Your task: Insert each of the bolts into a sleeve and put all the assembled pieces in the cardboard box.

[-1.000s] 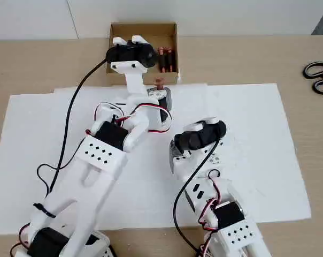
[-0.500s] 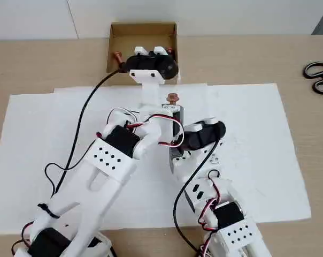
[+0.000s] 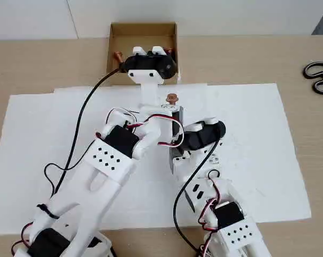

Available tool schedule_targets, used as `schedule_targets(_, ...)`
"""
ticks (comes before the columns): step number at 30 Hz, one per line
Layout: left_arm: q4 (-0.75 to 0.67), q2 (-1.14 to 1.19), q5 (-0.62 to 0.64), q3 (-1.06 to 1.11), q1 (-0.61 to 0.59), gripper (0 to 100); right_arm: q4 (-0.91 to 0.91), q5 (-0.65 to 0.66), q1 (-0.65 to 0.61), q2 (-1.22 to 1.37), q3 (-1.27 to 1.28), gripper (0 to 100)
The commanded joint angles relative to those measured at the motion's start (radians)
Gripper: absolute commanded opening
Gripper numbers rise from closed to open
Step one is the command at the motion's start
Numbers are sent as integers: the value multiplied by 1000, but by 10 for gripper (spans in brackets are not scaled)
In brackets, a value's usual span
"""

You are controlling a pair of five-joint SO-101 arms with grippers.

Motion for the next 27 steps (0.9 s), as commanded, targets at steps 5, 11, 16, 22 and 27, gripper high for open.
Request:
schedule_targets(5,-26,-46,5,-50,6,6,-24,-11,-4,-22,-11,4)
schedule_targets(11,-48,-46,5,-50,6,6,-24,-12,-4,-22,-11,4)
schedule_targets(16,-54,-46,5,-50,6,6,-22,-14,-5,-22,-11,4)
schedule_targets(22,-52,-46,5,-50,25,6,-24,-14,-5,-22,-11,4)
schedule_targets(27,-51,-46,5,-48,38,6,-24,-14,-5,-22,-11,4)
